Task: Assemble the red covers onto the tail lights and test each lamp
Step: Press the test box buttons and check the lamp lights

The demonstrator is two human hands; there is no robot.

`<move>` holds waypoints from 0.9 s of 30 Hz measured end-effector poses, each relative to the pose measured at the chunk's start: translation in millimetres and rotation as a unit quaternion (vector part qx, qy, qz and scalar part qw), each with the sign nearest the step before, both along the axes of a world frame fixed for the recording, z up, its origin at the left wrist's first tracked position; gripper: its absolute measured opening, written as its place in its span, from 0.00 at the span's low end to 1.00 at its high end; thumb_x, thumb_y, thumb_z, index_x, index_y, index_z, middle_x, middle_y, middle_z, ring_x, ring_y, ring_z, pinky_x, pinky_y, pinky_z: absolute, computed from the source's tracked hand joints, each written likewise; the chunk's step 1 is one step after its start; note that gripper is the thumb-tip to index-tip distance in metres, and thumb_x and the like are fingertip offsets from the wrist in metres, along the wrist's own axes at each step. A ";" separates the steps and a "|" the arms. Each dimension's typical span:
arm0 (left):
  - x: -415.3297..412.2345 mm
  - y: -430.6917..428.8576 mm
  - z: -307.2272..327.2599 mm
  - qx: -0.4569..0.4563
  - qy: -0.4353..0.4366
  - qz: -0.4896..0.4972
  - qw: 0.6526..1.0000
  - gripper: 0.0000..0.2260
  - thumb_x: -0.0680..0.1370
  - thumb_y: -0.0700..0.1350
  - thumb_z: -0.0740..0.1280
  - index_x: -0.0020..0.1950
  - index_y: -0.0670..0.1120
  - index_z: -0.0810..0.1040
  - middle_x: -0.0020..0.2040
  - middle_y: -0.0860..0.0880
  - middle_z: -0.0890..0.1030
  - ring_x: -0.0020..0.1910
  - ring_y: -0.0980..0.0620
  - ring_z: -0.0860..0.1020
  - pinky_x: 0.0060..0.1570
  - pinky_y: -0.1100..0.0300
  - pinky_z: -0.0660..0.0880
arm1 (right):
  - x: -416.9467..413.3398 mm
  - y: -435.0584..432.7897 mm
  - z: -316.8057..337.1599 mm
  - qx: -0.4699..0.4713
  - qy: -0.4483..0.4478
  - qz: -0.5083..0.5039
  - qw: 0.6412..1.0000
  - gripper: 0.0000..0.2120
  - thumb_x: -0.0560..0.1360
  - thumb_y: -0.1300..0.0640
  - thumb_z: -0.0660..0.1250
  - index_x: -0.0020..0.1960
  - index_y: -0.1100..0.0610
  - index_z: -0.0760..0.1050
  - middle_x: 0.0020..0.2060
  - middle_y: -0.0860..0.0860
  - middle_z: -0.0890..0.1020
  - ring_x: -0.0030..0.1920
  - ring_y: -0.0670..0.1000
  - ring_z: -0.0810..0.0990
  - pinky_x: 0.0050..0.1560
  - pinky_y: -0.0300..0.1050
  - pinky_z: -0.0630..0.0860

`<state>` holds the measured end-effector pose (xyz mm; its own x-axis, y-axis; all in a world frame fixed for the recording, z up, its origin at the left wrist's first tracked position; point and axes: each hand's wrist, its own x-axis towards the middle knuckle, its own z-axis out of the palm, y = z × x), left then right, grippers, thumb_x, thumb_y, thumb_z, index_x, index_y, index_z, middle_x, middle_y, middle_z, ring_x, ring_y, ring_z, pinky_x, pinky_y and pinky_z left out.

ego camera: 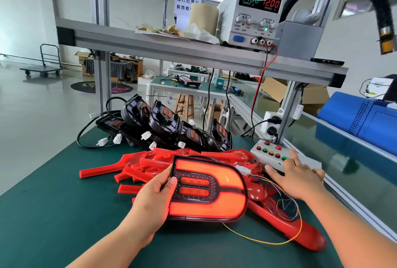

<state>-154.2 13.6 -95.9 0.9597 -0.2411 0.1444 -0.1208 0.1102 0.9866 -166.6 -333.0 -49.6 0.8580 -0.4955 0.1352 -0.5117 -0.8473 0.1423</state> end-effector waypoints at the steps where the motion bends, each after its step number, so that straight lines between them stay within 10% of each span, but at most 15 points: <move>1: 0.6 -0.1 -0.4 0.001 0.002 0.005 1.000 0.15 0.83 0.43 0.59 0.66 0.57 0.76 0.62 0.57 0.80 0.63 0.56 0.77 0.69 0.50 0.67 | 0.2 -0.6 0.6 -0.001 0.001 0.000 1.000 0.41 0.71 0.24 0.38 0.68 0.50 0.66 0.79 0.47 0.40 0.68 0.52 0.71 0.57 0.53 0.62; 6: 1.5 0.5 -1.1 0.003 0.021 0.008 1.000 0.16 0.82 0.45 0.60 0.70 0.54 0.73 0.64 0.57 0.79 0.66 0.54 0.74 0.71 0.50 0.66 | 6.0 -4.1 4.1 0.000 0.025 -0.008 1.000 0.43 0.71 0.24 0.36 0.70 0.49 0.64 0.80 0.48 0.42 0.71 0.54 0.68 0.62 0.57 0.58; 12: 0.5 1.4 -0.6 -0.001 0.023 0.001 1.000 0.15 0.82 0.45 0.60 0.67 0.57 0.75 0.62 0.59 0.80 0.65 0.57 0.75 0.70 0.52 0.67 | 28.8 6.3 4.3 0.036 0.056 0.048 0.997 0.44 0.73 0.26 0.36 0.79 0.52 0.55 0.79 0.48 0.41 0.79 0.47 0.40 0.71 0.60 0.49; 27: 2.0 -0.2 -1.5 -0.004 0.001 -0.002 1.000 0.16 0.83 0.42 0.59 0.62 0.61 0.78 0.61 0.59 0.80 0.63 0.58 0.76 0.69 0.51 0.68 | 42.6 3.6 -0.2 0.071 0.090 0.067 0.991 0.44 0.74 0.27 0.37 0.78 0.54 0.58 0.80 0.49 0.47 0.79 0.49 0.41 0.75 0.57 0.47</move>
